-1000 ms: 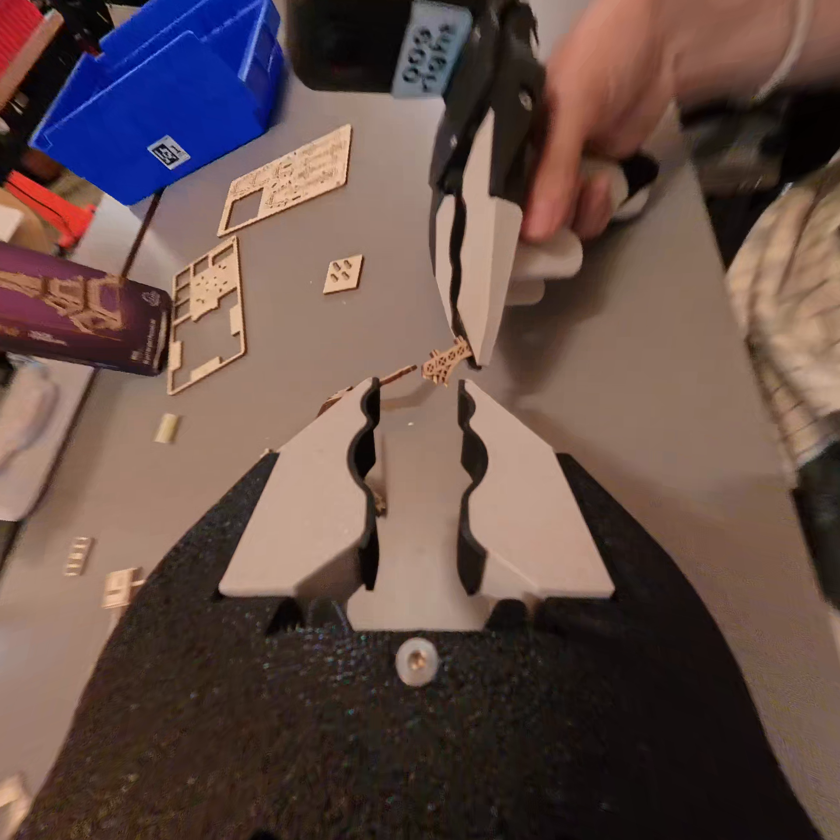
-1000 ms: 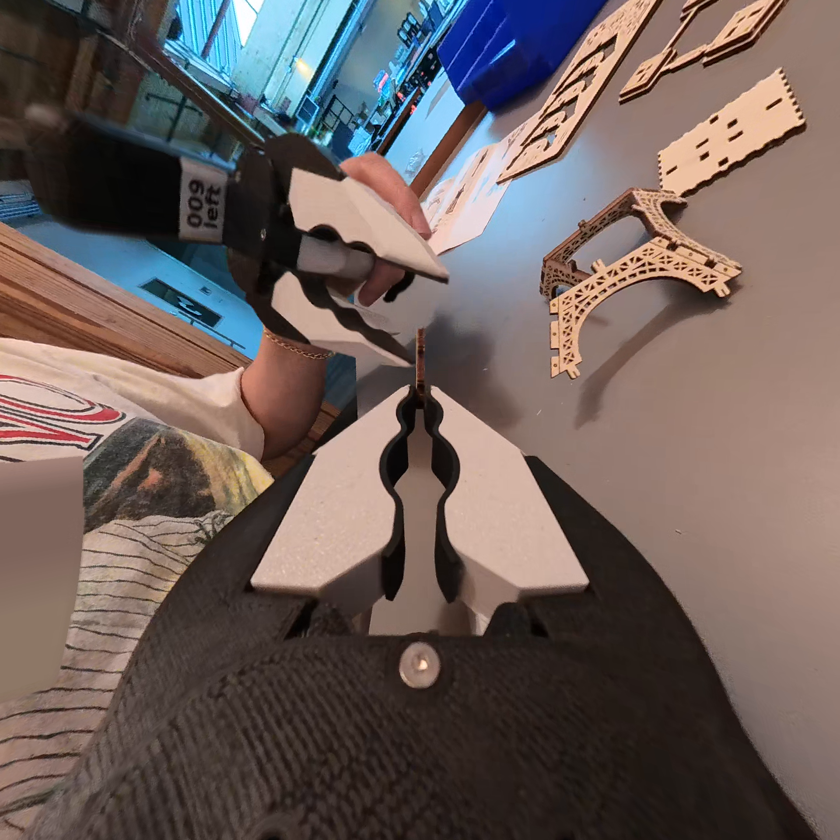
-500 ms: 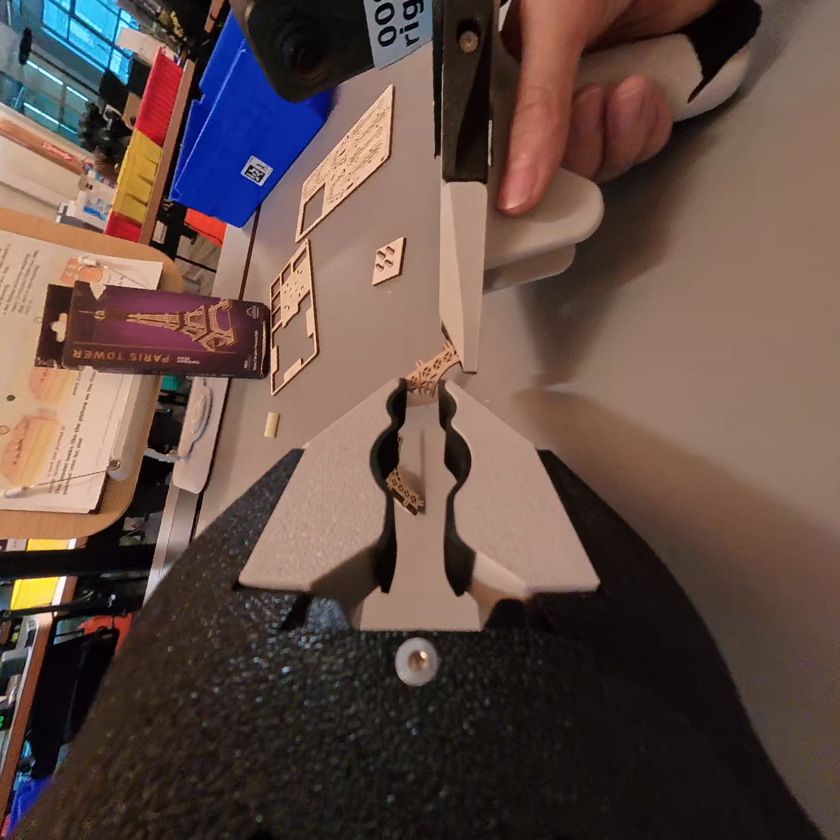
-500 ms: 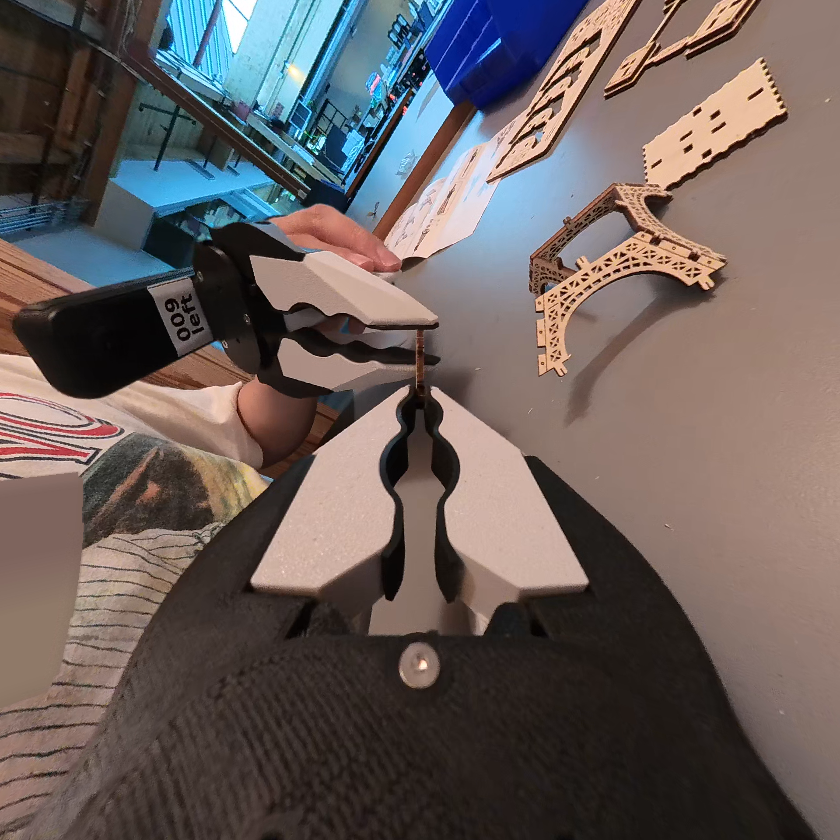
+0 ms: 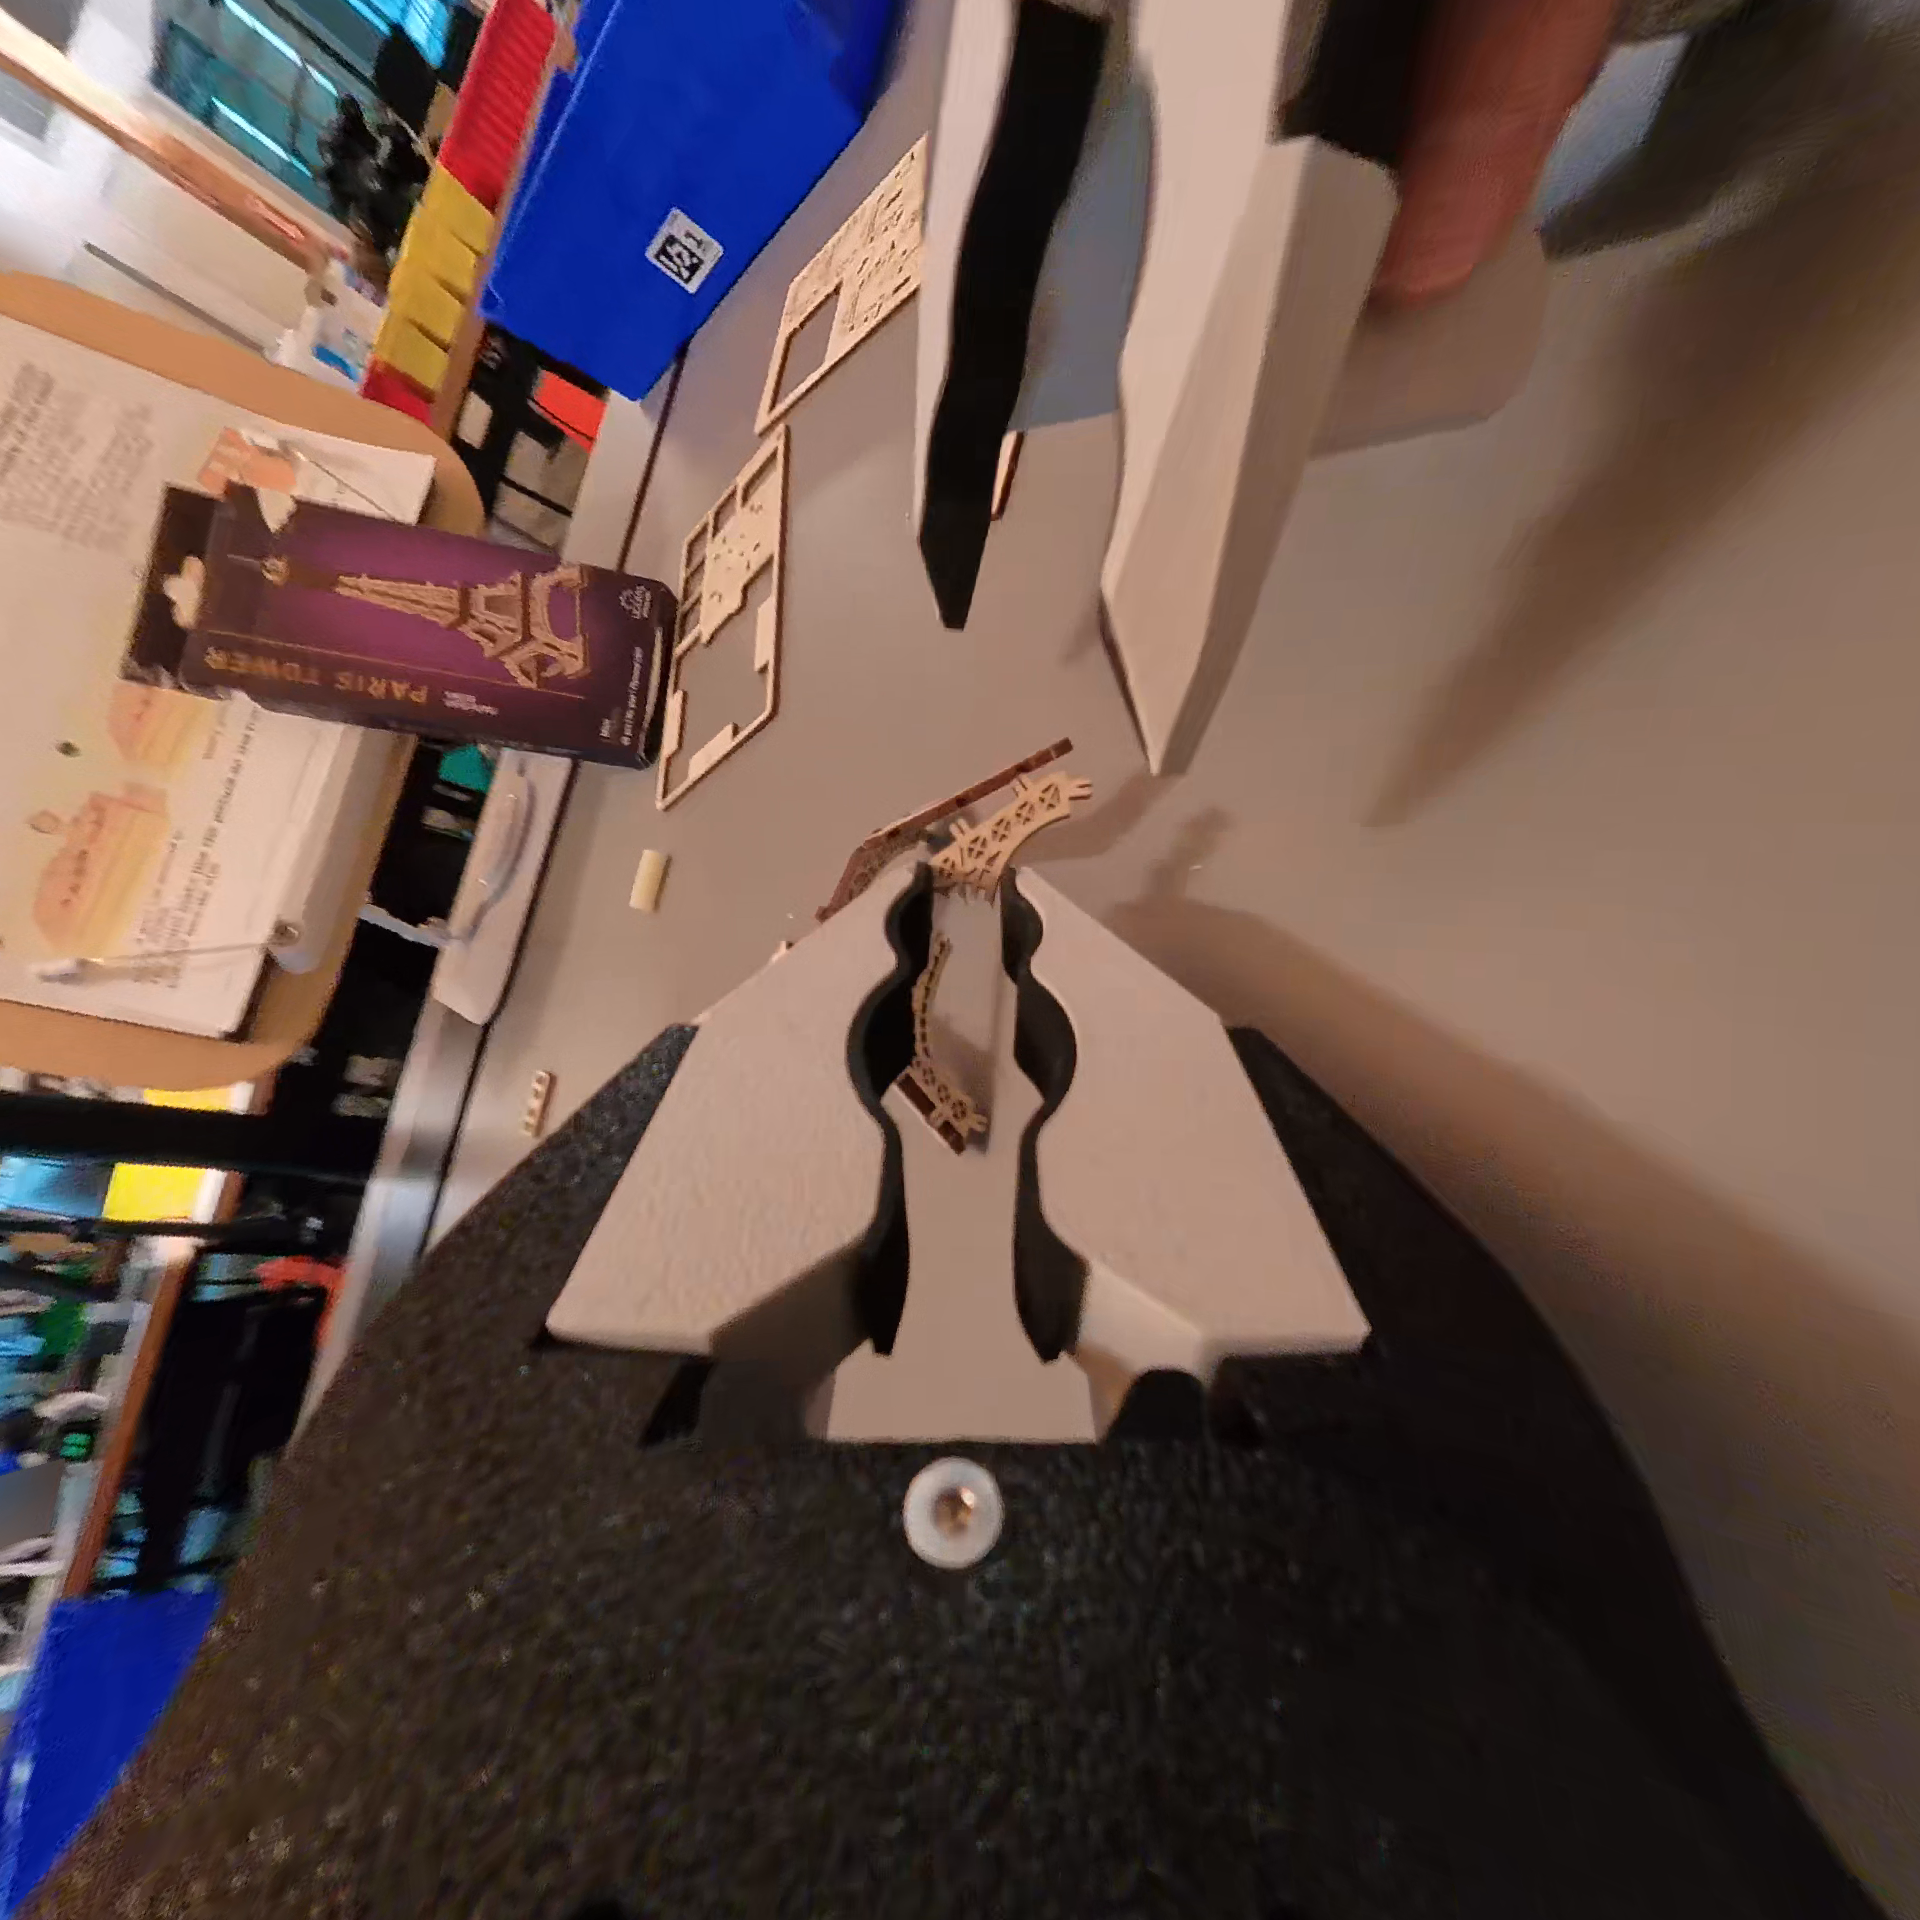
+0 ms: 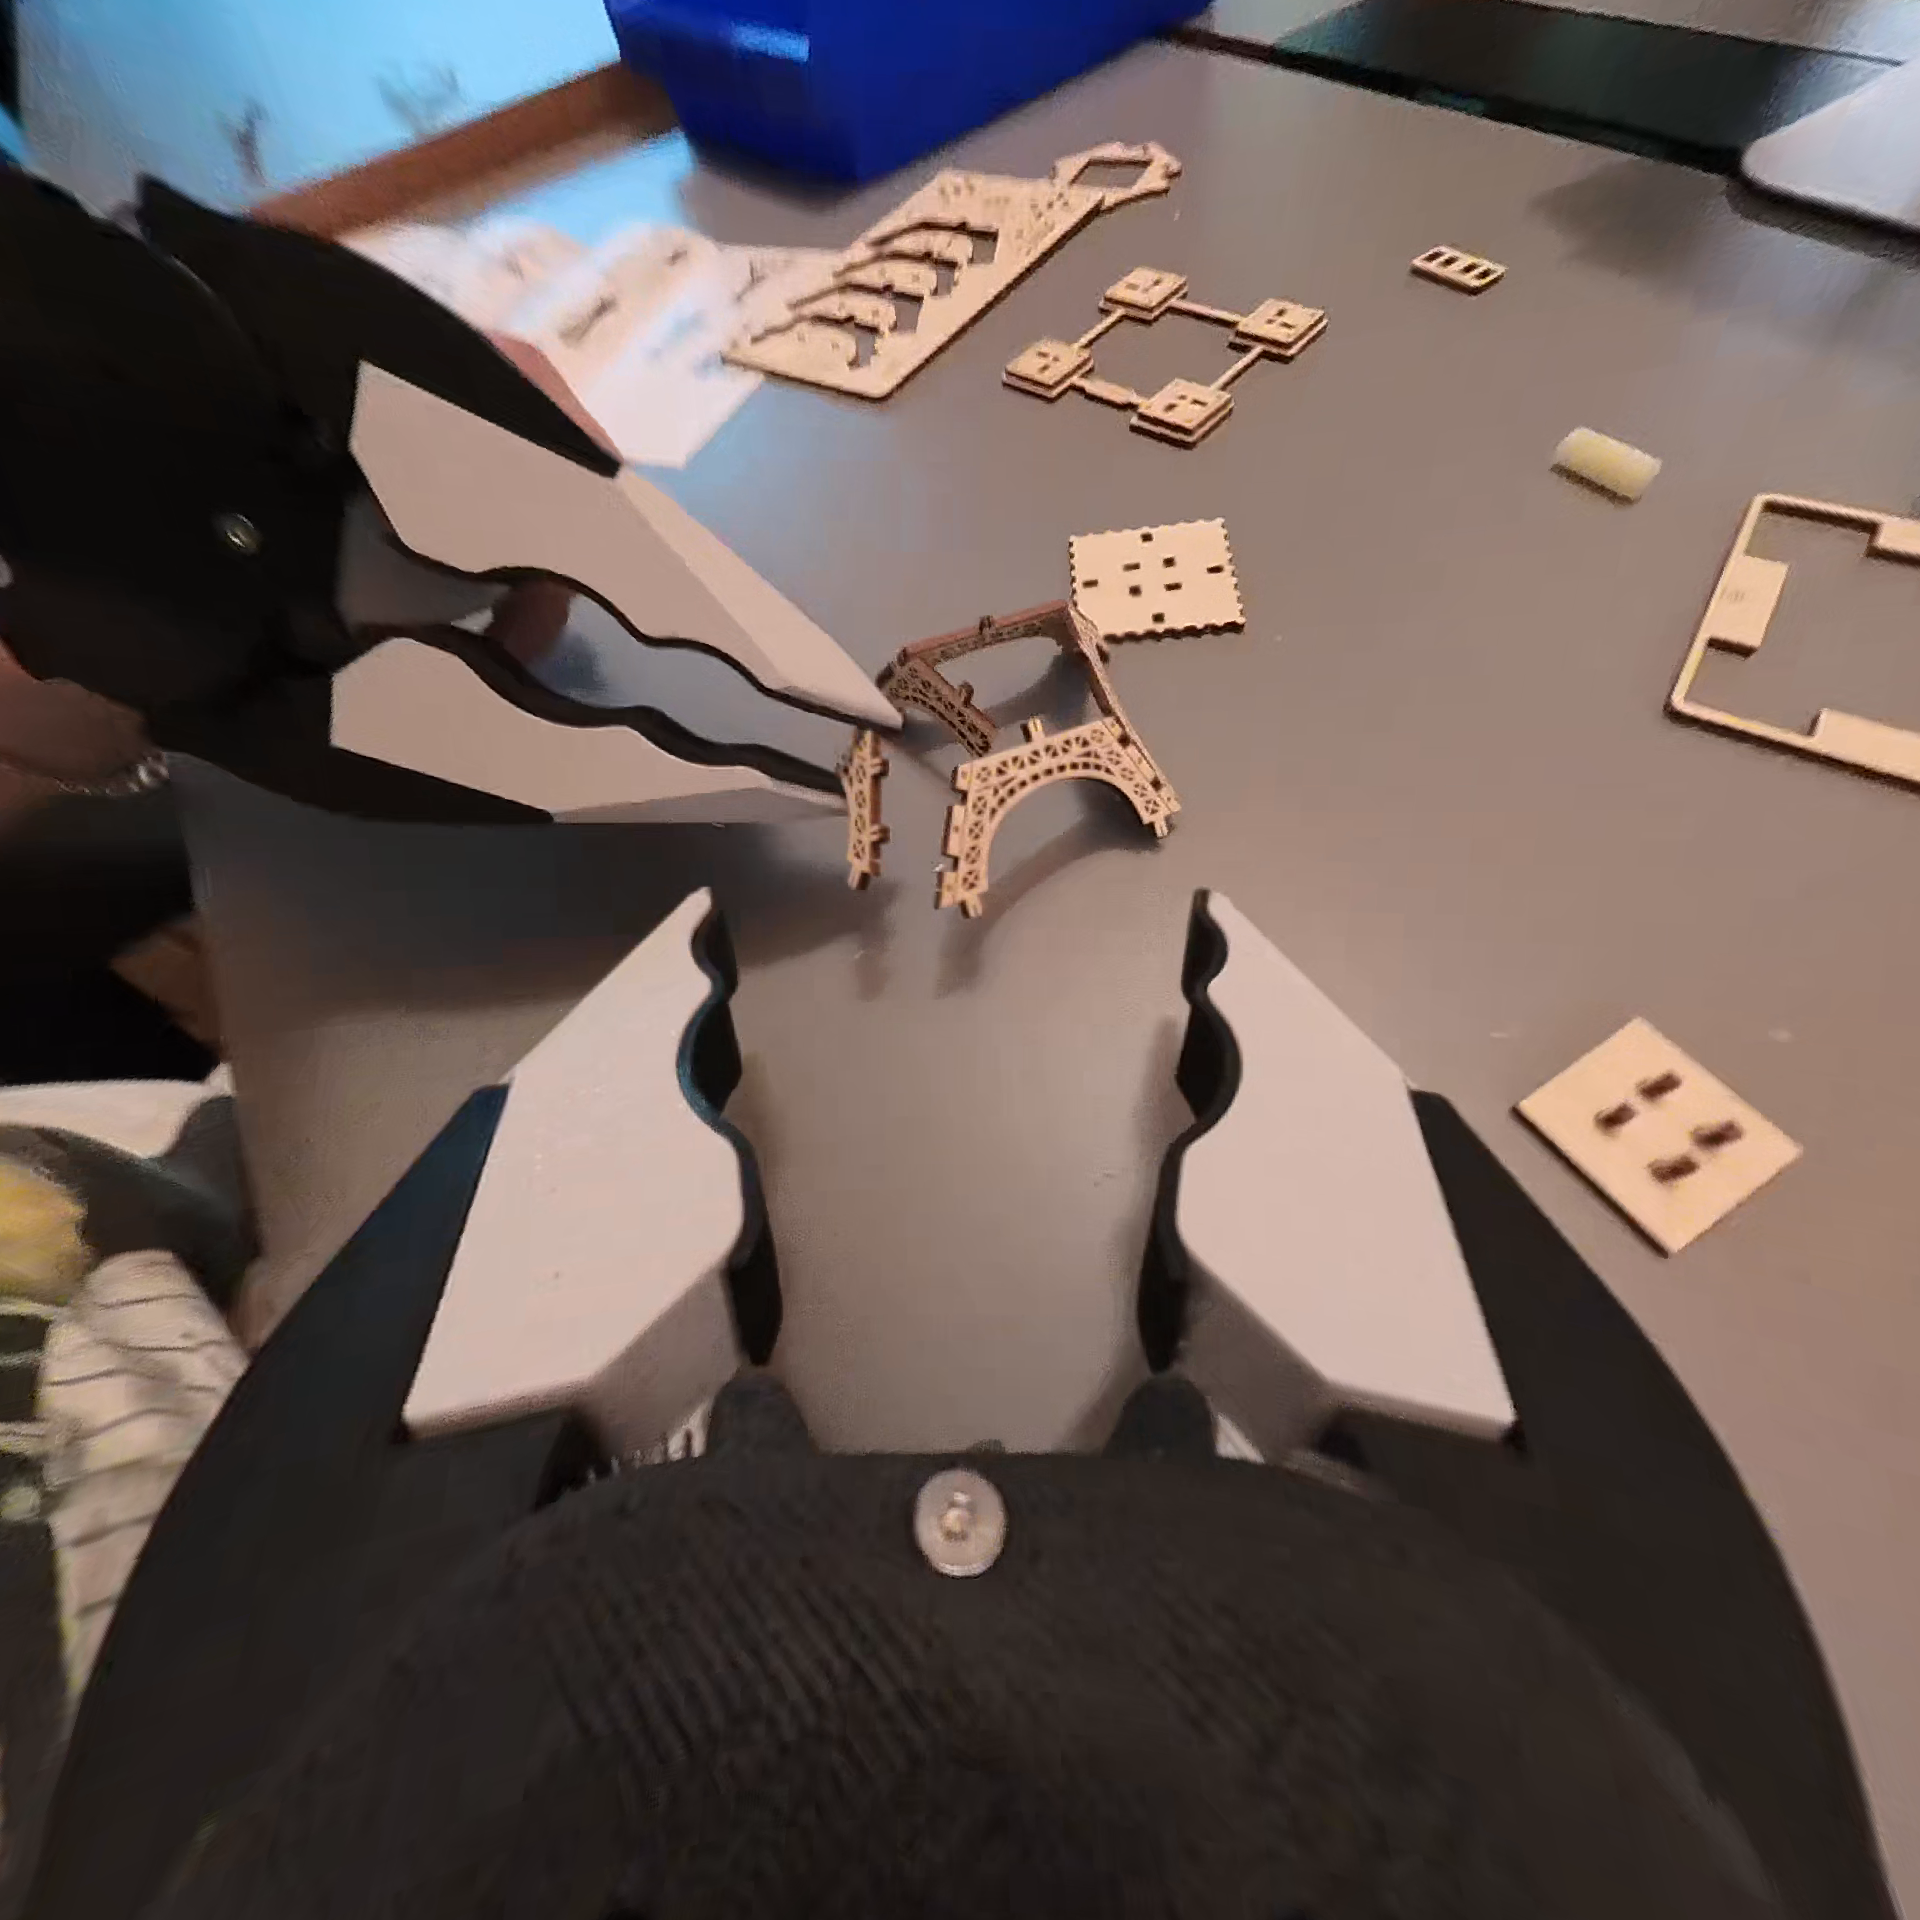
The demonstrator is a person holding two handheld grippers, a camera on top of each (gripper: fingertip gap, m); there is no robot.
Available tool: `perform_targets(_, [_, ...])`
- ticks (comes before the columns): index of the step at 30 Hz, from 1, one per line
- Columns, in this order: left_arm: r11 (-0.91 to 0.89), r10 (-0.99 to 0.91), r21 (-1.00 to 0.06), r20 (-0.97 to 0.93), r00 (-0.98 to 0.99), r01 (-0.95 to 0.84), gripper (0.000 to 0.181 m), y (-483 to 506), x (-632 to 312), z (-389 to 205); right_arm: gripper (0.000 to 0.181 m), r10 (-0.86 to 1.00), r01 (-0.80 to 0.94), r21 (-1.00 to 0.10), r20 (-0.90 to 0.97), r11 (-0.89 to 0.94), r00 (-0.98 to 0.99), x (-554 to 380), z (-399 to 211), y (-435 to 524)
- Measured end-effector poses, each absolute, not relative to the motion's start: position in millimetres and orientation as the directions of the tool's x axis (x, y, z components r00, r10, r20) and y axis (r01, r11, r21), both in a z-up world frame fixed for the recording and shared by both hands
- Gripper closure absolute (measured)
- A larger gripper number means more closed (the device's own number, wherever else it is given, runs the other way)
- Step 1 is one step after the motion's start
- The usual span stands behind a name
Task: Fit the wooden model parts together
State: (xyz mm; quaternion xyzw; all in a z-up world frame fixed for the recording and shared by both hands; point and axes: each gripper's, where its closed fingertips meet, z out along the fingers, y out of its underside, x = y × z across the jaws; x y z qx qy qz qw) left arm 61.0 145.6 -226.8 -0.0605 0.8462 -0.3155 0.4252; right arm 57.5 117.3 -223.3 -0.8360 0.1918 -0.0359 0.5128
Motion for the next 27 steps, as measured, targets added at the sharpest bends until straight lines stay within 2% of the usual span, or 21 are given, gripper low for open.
perform_targets(1, [0.801,-0.351,-0.566,-0.708,-0.612,0.194,0.170,144.8,62.1,-226.8,0.098,-0.334,-0.277,-0.864,-0.136,-0.420,0.933,58.7,-225.6,119.7])
perform_targets(8, [0.794,-0.343,-0.532,-0.792,-0.505,0.295,0.171,143.0,62.6,-219.4,0.112,-0.179,-0.397,-0.794,-0.355,-0.460,0.917,51.9,-233.8,131.3])
perform_targets(15, [0.795,-0.330,-0.528,-0.790,-0.517,0.299,0.170,142.1,62.9,-225.9,0.128,-0.164,-0.449,-0.755,-0.426,-0.478,0.890,54.6,-238.5,134.9])
perform_targets(19, [0.797,-0.321,-0.525,-0.787,-0.527,0.299,0.171,139.9,64.8,-227.5,0.146,-0.142,-0.469,-0.741,-0.462,-0.480,0.876,52.1,-238.4,135.4])
perform_targets(27, [0.776,-0.335,-0.558,-0.760,-0.557,0.294,0.171,137.4,67.2,-226.6,0.149,-0.146,-0.441,-0.747,-0.429,-0.497,0.891,50.7,-240.4,135.9])
